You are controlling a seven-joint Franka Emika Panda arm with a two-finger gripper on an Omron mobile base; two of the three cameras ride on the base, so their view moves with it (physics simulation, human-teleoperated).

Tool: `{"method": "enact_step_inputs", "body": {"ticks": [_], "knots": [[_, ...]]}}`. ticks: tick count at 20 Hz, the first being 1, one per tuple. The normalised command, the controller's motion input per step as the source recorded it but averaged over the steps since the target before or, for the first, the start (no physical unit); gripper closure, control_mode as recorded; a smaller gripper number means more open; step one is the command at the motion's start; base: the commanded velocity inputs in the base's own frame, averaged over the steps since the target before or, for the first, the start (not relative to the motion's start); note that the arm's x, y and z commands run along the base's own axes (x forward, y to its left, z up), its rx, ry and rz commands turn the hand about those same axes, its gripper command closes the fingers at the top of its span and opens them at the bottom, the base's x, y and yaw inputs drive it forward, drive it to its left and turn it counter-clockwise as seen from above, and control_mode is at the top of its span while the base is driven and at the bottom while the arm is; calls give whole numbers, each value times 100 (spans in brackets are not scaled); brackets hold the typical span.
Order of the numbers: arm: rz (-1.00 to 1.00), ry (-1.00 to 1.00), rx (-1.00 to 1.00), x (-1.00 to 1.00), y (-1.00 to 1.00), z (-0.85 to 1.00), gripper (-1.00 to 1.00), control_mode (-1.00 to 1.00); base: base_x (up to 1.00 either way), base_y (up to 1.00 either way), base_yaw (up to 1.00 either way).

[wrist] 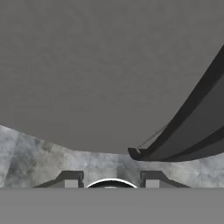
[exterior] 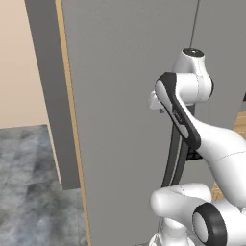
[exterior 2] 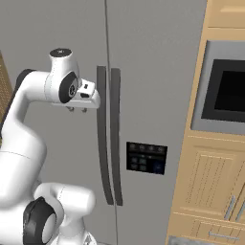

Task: Open the fridge, grab two sodas, and place both sodas inside the bowl with ice on the dining counter.

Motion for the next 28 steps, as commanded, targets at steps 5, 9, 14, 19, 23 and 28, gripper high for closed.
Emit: {"method": "enact_step_inputs", "body": {"ticks": [5, 9, 14, 19, 23, 28], "knots": [[0, 0, 0, 0, 0, 0, -100, 100, -14, 0, 0], [0, 0, 0, 0, 0, 0, -100, 100, -97, -12, -8], [0, 0, 0, 0, 0, 0, -100, 100, -97, -39, -7], [0, 0, 0, 0, 0, 0, -100, 100, -39, -60, 0], [0, 0, 0, 0, 0, 0, -100, 100, 2, -39, 1], [0, 0, 0, 0, 0, 0, -100, 100, 11, -56, 2]]}}
